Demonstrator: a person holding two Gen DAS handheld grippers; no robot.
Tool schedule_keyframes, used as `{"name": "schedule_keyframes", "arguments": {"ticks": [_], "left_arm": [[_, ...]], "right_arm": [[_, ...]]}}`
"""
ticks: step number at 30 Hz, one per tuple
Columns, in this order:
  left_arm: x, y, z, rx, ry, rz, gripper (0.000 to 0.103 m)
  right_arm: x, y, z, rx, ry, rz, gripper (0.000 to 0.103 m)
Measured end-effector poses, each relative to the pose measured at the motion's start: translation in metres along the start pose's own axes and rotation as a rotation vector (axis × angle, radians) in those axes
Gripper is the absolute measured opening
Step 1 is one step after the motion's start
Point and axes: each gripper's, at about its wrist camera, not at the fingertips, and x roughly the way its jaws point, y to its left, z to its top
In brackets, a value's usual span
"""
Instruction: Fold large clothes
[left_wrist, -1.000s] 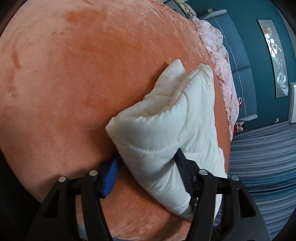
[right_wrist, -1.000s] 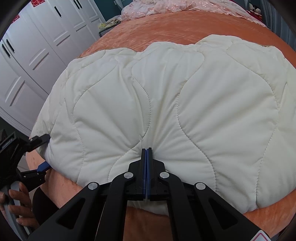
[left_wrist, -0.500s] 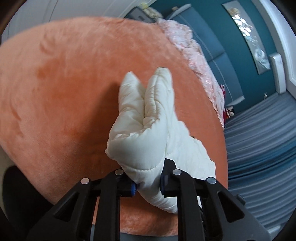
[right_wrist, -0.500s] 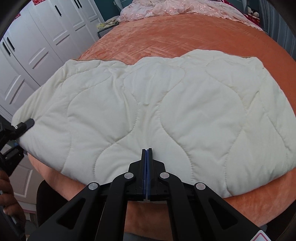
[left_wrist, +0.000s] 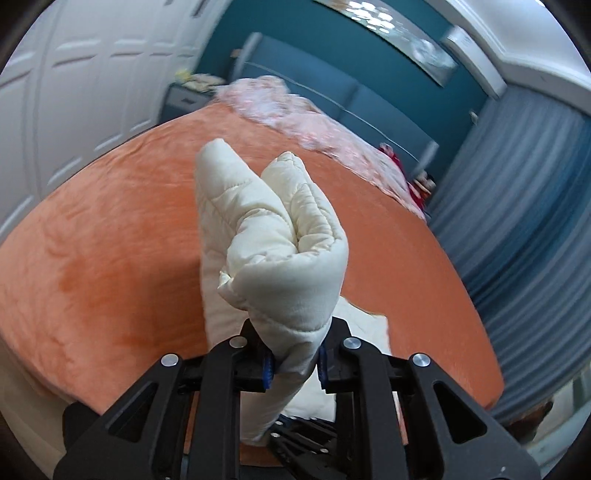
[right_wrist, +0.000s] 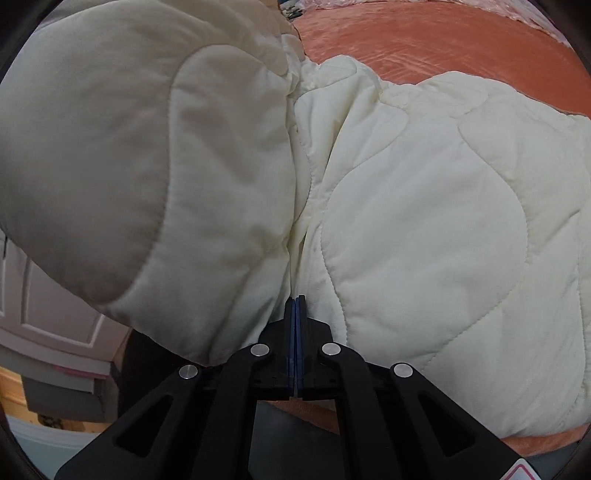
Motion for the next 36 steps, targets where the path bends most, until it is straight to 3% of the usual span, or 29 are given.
{"name": "schedule_keyframes", "arguments": {"ticks": [2, 7, 13, 18, 22, 24, 26, 29, 31, 33, 36], "left_arm": [[0.013, -0.028, -0.006, 0.056, 0.034, -0.047, 0.016], [0.058, -0.077, -0.035, 0.147, 0.151, -0.090, 0.016], [0.117, -0.104, -0.088, 0.199, 0.324, -0.055, 0.016], [0.135, -0.115, -0.118, 0.223, 0.379, -0.006, 0.021], [0.117, -0.124, -0.119, 0.248, 0.360, -0.013, 0.035], [0.099, -0.126, -0.115, 0.267, 0.336, -0.041, 0.052], [0.074, -0.126, -0.107, 0.264, 0.314, -0.088, 0.061], [0.044, -0.120, -0.091, 0.225, 0.270, -0.111, 0.063], [0.032, -0.106, -0.074, 0.172, 0.230, -0.081, 0.063], [0.031, -0.092, -0.056, 0.134, 0.198, -0.035, 0.063], [0.040, -0.067, -0.025, 0.091, 0.151, 0.060, 0.063]], "right_arm": [[-0.025, -0.013, -0.001, 0.016, -0.040, 0.000, 0.000], [-0.093, -0.072, -0.018, 0.112, -0.119, -0.106, 0.000], [-0.138, -0.133, -0.052, 0.248, -0.163, -0.188, 0.001], [-0.157, -0.146, -0.057, 0.273, -0.201, -0.213, 0.008], [-0.175, -0.143, -0.045, 0.257, -0.249, -0.188, 0.009], [-0.184, -0.141, -0.034, 0.242, -0.274, -0.162, 0.012], [-0.193, -0.138, -0.024, 0.232, -0.294, -0.124, 0.015], [-0.203, -0.131, 0.010, 0.250, -0.335, -0.035, 0.036], [-0.204, -0.131, 0.031, 0.279, -0.350, -0.006, 0.053], [-0.198, -0.125, 0.054, 0.309, -0.339, 0.023, 0.059], [-0.180, -0.122, 0.088, 0.383, -0.270, 0.012, 0.060]]}}
